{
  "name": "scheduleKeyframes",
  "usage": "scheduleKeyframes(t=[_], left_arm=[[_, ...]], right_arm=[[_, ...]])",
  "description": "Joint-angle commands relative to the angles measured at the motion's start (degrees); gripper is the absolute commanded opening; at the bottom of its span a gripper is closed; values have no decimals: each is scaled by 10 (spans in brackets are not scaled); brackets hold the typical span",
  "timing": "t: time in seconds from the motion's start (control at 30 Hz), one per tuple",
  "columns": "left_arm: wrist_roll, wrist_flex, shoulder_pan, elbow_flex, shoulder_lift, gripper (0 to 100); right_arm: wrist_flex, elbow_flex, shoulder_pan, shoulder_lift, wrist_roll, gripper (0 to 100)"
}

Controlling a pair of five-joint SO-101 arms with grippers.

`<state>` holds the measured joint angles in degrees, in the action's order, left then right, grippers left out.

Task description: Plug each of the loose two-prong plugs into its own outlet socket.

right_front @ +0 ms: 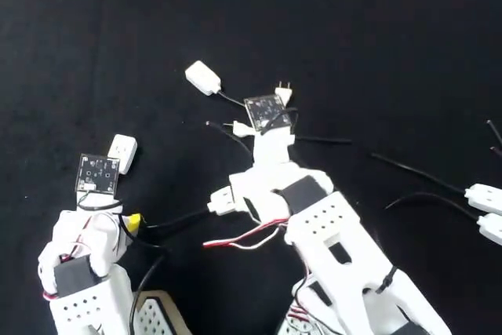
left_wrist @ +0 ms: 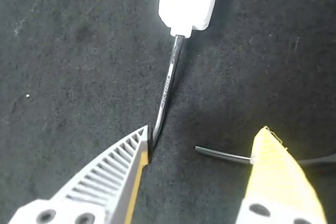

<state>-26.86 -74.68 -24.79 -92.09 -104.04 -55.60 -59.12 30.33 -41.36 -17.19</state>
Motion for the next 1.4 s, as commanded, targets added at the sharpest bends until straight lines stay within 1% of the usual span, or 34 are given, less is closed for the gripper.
scheduleKeyframes(t=[0.0, 0.13, 0.33, 0.47, 0.6, 0.77, 0.9, 1.03, 1.1, 1.23, 1.37], left_arm=[[-6, -4, -5, 2, -4, 306], [-7, -4, -5, 2, -4, 306], [-7, -4, -5, 2, -4, 306], [-7, -3, -5, 1, -4, 306], [-7, -2, -5, 1, -4, 306], [-7, -2, -5, 1, -4, 306], [-7, -1, -5, 1, -4, 306], [-8, -1, -5, 1, -4, 306], [-25, -4, -5, 1, -4, 306], [-35, -4, -5, 1, -4, 306], [-35, -4, 0, 0, -4, 306]], right_arm=[[10, 3, -10, -13, 9, 13], [11, -5, -10, 4, 9, 13], [11, 16, -9, 81, 11, 13], [12, 33, -11, 116, 33, 13], [29, 30, -13, 119, 38, 13], [40, 34, -40, 118, 39, 13], [40, 36, -40, 117, 54, 12], [40, 22, -40, 73, 55, 12], [58, -7, -40, 29, 55, 12], [113, -87, -40, -90, 55, 12], [120, -129, -34, -223, 55, 12]])
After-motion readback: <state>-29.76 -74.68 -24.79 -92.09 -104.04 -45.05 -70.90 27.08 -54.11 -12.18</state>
